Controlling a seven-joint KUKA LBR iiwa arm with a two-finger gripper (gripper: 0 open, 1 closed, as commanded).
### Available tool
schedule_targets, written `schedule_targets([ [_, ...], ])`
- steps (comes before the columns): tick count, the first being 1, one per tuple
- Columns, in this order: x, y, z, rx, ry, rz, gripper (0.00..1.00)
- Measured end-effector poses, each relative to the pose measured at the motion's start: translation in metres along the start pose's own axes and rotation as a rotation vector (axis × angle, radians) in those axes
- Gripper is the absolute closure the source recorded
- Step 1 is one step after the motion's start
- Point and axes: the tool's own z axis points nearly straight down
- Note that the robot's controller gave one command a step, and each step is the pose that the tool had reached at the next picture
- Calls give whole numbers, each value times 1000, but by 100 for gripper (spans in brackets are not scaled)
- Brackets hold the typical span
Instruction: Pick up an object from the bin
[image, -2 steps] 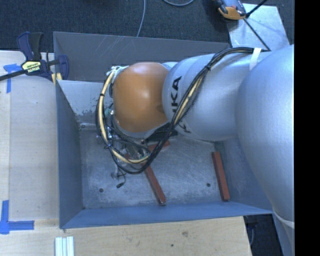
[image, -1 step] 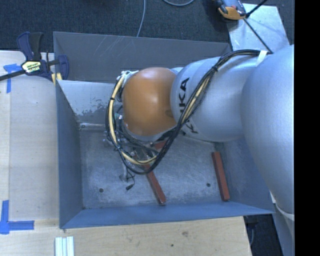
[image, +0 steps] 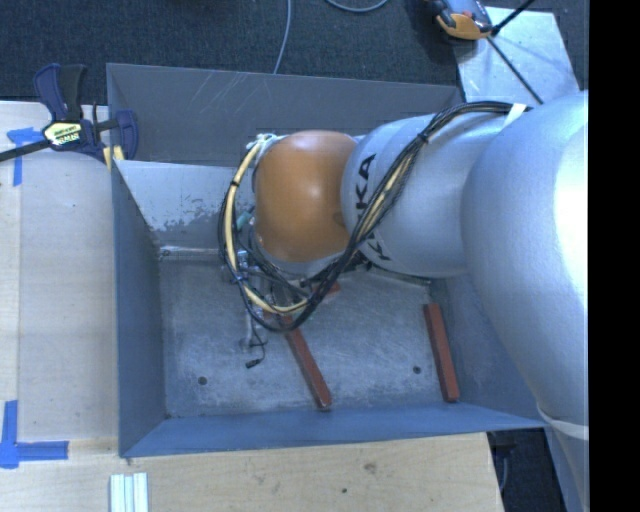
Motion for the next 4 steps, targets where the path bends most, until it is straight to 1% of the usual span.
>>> schedule_targets([
  [1,21,-21,17,1,3,-275,0],
  [2,-13,-37,19,1,1,-389,0],
  [3,10,-79,24,-1,3,-390,100],
  [4,11,-79,24,-1,4,-390,100],
])
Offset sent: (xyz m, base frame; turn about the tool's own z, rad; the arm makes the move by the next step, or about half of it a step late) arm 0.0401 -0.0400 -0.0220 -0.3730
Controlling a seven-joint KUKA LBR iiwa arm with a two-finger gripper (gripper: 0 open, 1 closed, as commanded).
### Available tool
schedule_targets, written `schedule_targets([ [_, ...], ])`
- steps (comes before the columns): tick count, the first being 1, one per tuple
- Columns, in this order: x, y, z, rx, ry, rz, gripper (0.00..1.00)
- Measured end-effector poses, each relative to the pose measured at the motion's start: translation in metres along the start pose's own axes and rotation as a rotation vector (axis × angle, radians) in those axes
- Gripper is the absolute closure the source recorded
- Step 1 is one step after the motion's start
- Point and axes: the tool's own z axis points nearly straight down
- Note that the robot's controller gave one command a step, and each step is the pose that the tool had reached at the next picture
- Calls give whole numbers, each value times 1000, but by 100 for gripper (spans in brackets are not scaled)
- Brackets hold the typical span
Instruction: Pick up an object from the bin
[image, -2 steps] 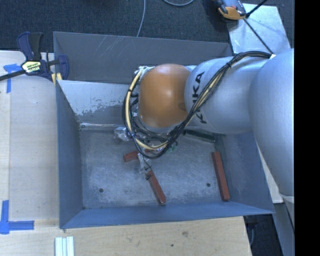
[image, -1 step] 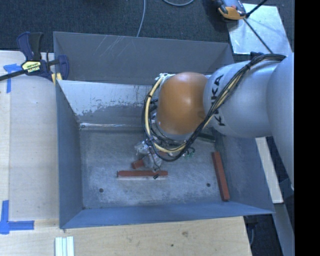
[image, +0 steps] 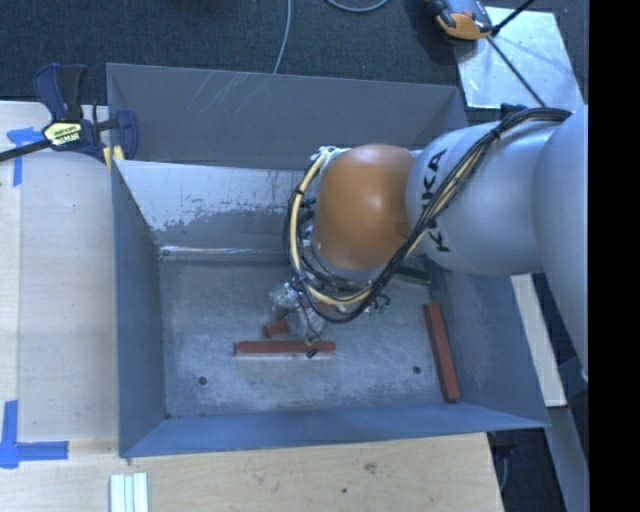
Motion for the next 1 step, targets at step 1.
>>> schedule_targets([
  [1,12,37,-119,1,-2,-164,100],
])
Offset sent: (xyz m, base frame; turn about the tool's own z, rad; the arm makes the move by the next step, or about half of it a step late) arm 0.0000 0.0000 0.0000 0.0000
